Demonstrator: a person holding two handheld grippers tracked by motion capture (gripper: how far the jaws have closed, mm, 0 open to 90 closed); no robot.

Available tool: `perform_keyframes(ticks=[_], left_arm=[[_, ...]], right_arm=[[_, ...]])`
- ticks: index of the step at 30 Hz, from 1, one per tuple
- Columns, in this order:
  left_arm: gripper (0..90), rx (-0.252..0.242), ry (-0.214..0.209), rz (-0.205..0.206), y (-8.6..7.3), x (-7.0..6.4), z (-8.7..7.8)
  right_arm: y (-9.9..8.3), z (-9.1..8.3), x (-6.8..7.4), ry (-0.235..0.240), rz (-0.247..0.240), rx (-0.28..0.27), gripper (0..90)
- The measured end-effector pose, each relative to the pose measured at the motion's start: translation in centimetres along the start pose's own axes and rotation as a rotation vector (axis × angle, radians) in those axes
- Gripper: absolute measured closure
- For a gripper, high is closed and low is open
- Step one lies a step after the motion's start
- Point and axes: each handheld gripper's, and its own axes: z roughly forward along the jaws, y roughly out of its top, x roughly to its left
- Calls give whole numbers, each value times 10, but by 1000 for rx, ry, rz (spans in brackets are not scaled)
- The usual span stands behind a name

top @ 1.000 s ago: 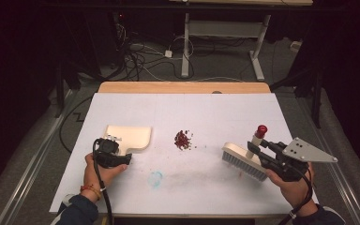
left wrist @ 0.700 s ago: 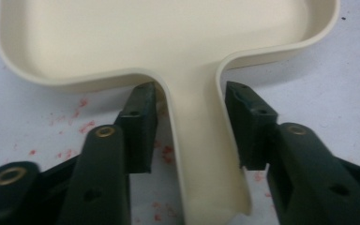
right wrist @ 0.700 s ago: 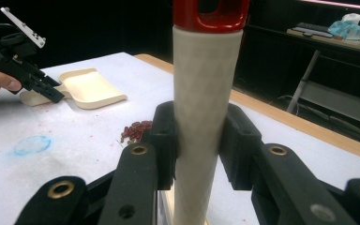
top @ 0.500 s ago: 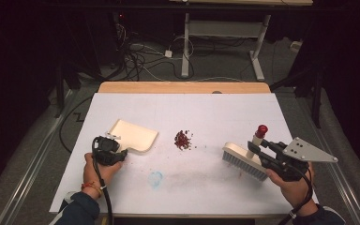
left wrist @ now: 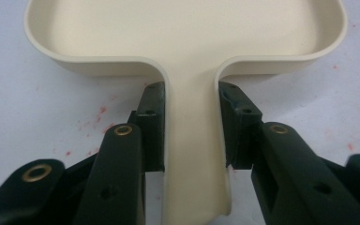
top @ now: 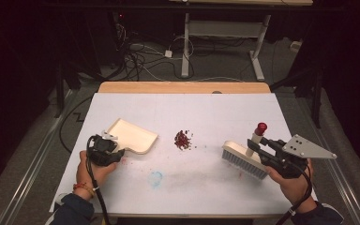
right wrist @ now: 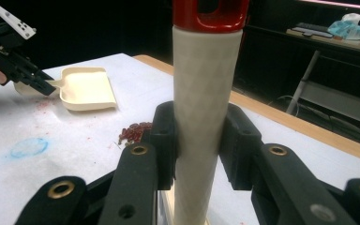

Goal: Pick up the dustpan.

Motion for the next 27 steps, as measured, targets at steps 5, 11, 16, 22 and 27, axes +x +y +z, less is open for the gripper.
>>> perform_keyframes(ticks=[5,11,16,22,27], left_arm=[[641,-23,16,15,-6,1,-11],[641,-33,-4,35,-14,-2,-19],[640,-40,-26,71,-16,-11,-23],[640,-34,-54,110,-18,-21,-27],[640,-13,-76,137,-20,-29,-26]], right_arm=[[0,5,-2,12,6,2,696],[0,13,-5,27,8,9,696],[-1,13,-4,28,4,9,696],[-2,14,-2,26,2,16,696],[-3,15,-2,21,-1,23,696]])
